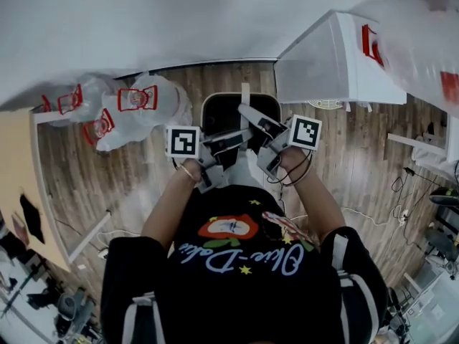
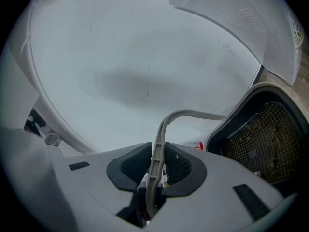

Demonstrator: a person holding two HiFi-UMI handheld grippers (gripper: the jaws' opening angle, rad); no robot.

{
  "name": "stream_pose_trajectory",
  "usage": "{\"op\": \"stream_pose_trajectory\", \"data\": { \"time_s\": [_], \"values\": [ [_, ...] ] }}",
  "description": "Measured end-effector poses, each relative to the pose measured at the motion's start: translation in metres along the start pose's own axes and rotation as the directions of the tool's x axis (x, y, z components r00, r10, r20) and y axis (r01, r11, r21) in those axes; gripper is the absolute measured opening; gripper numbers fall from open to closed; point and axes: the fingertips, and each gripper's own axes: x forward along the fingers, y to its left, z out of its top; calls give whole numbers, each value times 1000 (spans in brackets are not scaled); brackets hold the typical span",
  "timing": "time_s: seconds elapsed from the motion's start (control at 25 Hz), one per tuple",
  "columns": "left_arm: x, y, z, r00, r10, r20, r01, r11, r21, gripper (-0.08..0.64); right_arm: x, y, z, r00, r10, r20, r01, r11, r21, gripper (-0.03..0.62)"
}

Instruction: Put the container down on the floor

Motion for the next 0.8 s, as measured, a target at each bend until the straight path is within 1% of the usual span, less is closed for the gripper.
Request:
{"op": "stream_pose_trajectory", "data": {
  "time_s": [0.08,0.2,0.28,0.36,0.44,0.56,0.8],
  "values": [
    [0,0,-1,1000,13,-3,-13,1000,-1,51,-1,2,0,1000,-6,0,6,1000,-16,76],
    [0,3,-1,1000,7,2,-7,1000,-15,51,2,0,1,1000,-7,-9,7,999,-32,75],
    [-4,23,14,1000,17,9,-16,1000,-26,51,18,-17,7,999,-22,-23,21,999,-37,76],
    [-10,51,37,1000,26,13,-26,999,-41,51,41,-44,16,998,-50,-39,49,998,-33,77],
    [-11,69,53,1000,17,15,-17,999,-45,51,58,-63,22,996,-69,-53,68,997,-31,77],
    [-12,83,60,1000,6,17,-6,999,-46,51,68,-77,23,995,-73,-68,71,997,-35,77],
    [-14,122,69,999,24,27,-24,1000,-18,51,85,-106,25,990,-75,-117,65,994,-85,77]
  ]
}}
